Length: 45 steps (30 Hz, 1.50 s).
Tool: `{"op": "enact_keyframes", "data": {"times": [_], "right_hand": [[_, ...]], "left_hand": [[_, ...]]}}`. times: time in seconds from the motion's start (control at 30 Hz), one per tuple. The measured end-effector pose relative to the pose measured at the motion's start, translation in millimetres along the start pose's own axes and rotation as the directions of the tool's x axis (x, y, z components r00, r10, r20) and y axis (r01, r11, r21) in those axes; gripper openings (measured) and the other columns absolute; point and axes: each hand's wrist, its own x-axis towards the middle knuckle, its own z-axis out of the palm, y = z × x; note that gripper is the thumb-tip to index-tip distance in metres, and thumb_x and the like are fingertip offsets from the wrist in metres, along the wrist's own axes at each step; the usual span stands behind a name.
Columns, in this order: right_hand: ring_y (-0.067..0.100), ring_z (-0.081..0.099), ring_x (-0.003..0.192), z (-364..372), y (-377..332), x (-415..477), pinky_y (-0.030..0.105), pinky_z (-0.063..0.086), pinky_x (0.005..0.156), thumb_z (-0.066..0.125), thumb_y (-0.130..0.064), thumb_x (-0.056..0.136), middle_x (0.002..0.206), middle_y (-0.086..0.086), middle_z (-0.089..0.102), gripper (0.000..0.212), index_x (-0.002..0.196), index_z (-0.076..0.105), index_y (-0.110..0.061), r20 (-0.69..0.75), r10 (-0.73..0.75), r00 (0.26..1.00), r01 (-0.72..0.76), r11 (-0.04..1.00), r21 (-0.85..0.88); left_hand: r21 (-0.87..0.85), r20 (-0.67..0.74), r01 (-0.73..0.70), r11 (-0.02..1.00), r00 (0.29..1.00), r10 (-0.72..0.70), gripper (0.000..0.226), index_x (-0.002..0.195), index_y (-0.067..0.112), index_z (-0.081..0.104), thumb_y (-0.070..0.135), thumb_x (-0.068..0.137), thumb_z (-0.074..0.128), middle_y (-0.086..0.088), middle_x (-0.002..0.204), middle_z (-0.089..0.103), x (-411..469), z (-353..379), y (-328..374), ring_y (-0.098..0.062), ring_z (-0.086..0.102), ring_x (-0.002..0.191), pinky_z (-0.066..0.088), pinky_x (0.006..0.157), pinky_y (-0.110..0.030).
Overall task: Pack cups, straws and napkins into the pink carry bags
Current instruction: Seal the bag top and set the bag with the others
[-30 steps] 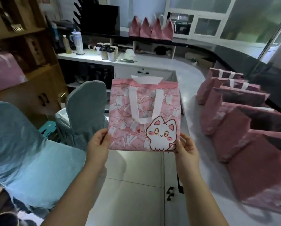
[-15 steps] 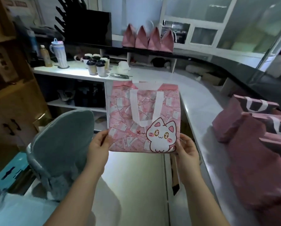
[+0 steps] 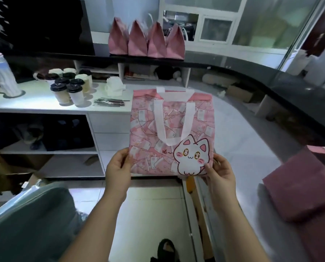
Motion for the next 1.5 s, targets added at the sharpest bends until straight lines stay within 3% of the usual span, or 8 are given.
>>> {"op": "enact_keyframes", "data": {"times": [0.23, 0.6, 0.83, 1.0, 1.23, 1.33, 1.4, 1.5], "right_hand": [[0.038, 0.063, 0.109, 39, 9, 174, 0.060, 0.046, 0.097, 0.062, 0.002, 0.086, 0.112, 0.020, 0.068, 0.033, 0.118, 0.055, -0.001, 0.011, -0.012, 1.000, 0.012, 1.000, -0.006], [0.025, 0.069, 0.099, 122, 47, 388, 0.027, 0.057, 0.074, 0.067, -0.004, 0.084, 0.106, 0.012, 0.072, 0.029, 0.101, 0.070, -0.028, 0.144, 0.015, 0.989, -0.012, 1.000, -0.020], [0.030, 0.066, 0.090, 178, 67, 488, 0.032, 0.058, 0.068, 0.059, 0.008, 0.087, 0.101, 0.017, 0.070, 0.026, 0.109, 0.061, -0.005, -0.008, -0.040, 0.999, 0.040, 0.999, -0.003], [0.025, 0.064, 0.082, 204, 49, 550, 0.024, 0.051, 0.054, 0.058, 0.015, 0.084, 0.092, 0.010, 0.072, 0.027, 0.102, 0.064, -0.004, -0.153, -0.124, 0.980, 0.120, 0.992, -0.039], [0.021, 0.068, 0.096, 210, 2, 642, 0.036, 0.058, 0.084, 0.073, 0.000, 0.081, 0.104, 0.005, 0.072, 0.028, 0.106, 0.066, -0.013, -0.283, -0.352, 0.892, 0.276, 0.921, -0.274], [0.024, 0.046, 0.129, 204, -18, 706, 0.044, 0.041, 0.108, 0.065, -0.009, 0.088, 0.141, 0.004, 0.050, 0.053, 0.138, 0.050, -0.018, -0.296, -0.472, 0.830, 0.121, 0.671, -0.731], [0.031, 0.021, 0.143, 207, -28, 745, 0.051, 0.024, 0.116, 0.064, -0.021, 0.090, 0.159, 0.005, 0.019, 0.072, 0.151, 0.027, -0.025, -0.236, -0.413, 0.880, 0.025, 0.534, -0.845], [0.027, 0.030, 0.141, 216, -32, 786, 0.053, 0.034, 0.111, 0.064, -0.033, 0.091, 0.160, 0.001, 0.017, 0.073, 0.150, 0.022, -0.039, -0.032, -0.219, 0.975, 0.153, 0.773, -0.616]], "left_hand": [[0.008, -0.023, -0.019, 1.000, 1.000, 0.019, 0.020, 0.112, 0.028, 0.066, 0.020, 0.095, 0.061, 0.010, 0.108, 0.072, 165, 72, -14, -0.010, 0.066, 0.104, 0.052, 0.092, -0.034], [-0.023, -0.047, -0.007, 1.000, 0.999, 0.006, 0.021, 0.108, 0.026, 0.066, 0.011, 0.094, 0.060, 0.006, 0.107, 0.072, 369, 115, -20, -0.009, 0.068, 0.100, 0.053, 0.085, -0.028], [-0.001, 0.074, -0.018, 1.000, 0.997, 0.018, 0.021, 0.103, 0.035, 0.067, 0.017, 0.094, 0.061, 0.008, 0.106, 0.072, 507, 143, -24, -0.014, 0.068, 0.101, 0.054, 0.085, -0.036], [-0.027, 0.257, -0.045, 0.999, 0.965, 0.051, 0.029, 0.099, 0.039, 0.066, 0.011, 0.094, 0.059, 0.003, 0.101, 0.072, 598, 181, -8, -0.014, 0.071, 0.088, 0.055, 0.065, -0.025], [-0.123, 0.368, -0.074, 0.990, 0.923, 0.114, 0.028, 0.098, 0.033, 0.063, 0.005, 0.095, 0.055, 0.008, 0.099, 0.071, 684, 287, 20, -0.013, 0.067, 0.092, 0.054, 0.078, -0.034], [-0.150, 0.327, -0.148, 0.978, 0.926, 0.190, 0.025, 0.098, 0.032, 0.061, 0.007, 0.094, 0.058, 0.005, 0.100, 0.069, 703, 351, 29, -0.010, 0.065, 0.092, 0.051, 0.081, -0.023], [-0.159, 0.312, -0.203, 0.966, 0.918, 0.245, 0.028, 0.092, 0.034, 0.060, 0.006, 0.093, 0.059, 0.011, 0.095, 0.067, 707, 395, 32, 0.001, 0.062, 0.085, 0.048, 0.078, -0.014], [-0.140, 0.315, -0.287, 0.948, 0.894, 0.318, 0.028, 0.089, 0.030, 0.060, 0.003, 0.092, 0.058, 0.015, 0.085, 0.065, 707, 458, 31, 0.011, 0.058, 0.074, 0.045, 0.070, -0.008]]}}
